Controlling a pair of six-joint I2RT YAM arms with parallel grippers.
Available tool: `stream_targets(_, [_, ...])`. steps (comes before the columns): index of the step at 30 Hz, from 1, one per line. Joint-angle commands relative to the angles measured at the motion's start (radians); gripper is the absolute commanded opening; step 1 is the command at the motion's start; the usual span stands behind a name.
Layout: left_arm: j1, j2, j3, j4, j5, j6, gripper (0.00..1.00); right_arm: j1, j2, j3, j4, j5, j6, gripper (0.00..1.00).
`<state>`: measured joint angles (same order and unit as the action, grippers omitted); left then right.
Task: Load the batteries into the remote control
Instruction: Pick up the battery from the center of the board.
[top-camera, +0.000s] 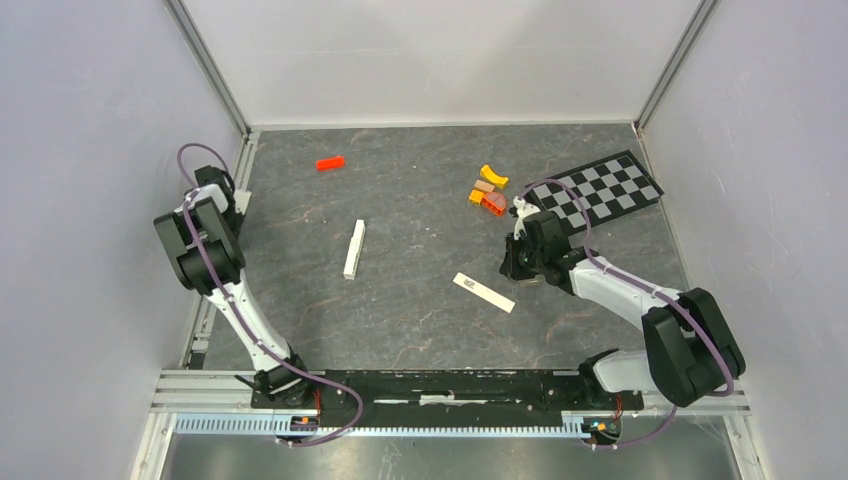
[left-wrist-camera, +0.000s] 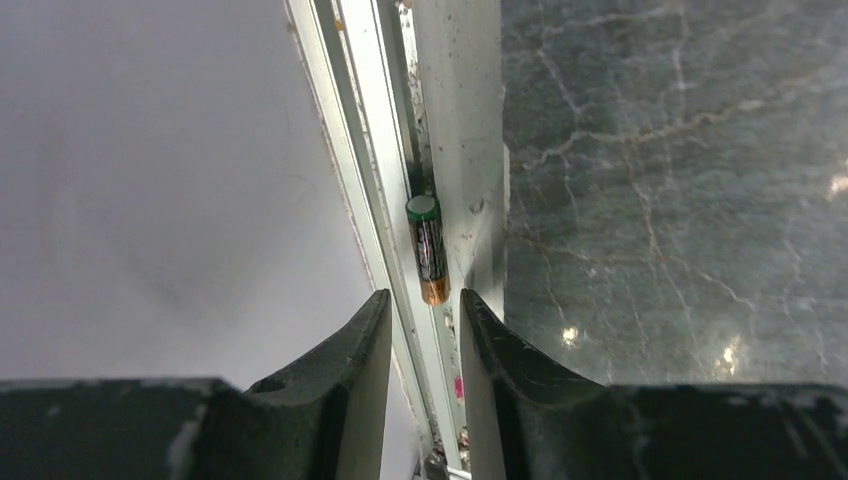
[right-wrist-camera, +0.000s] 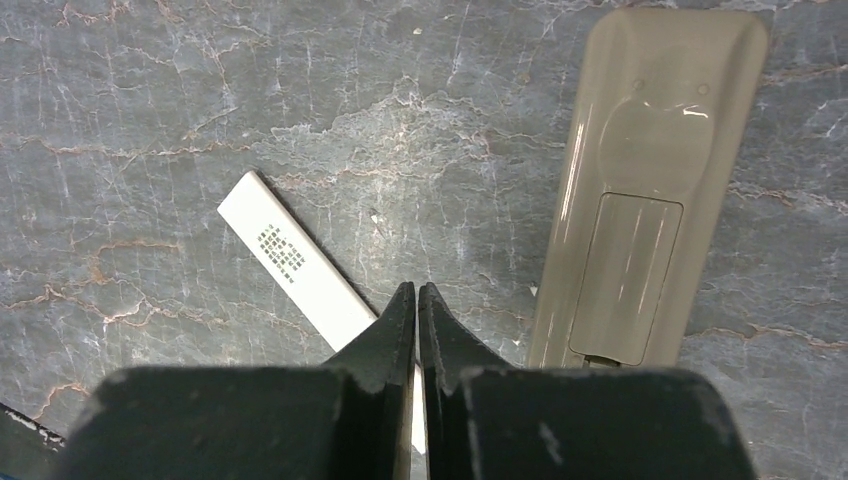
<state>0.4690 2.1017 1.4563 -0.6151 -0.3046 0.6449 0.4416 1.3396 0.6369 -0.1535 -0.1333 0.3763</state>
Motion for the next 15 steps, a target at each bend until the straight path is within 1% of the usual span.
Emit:
stream_targets(1, [0.017, 0.033, 0.06, 0.002, 0.038, 0.039, 0.38, -0.009, -0.03, -0.006, 0.008, 0.023, -0.02, 0.07])
stream_targets(7, [0.026, 0.052, 0.104, -0.019, 0.078, 0.038, 0.36, -0.014, -0.025, -0.01, 0.01, 0.029, -0.017, 0.07])
stream_targets(15, [0.039, 0.067, 0.133, -0.054, 0.175, 0.029, 0.34, -0.015, -0.013, -0.009, 0.012, 0.037, -0.014, 0.07])
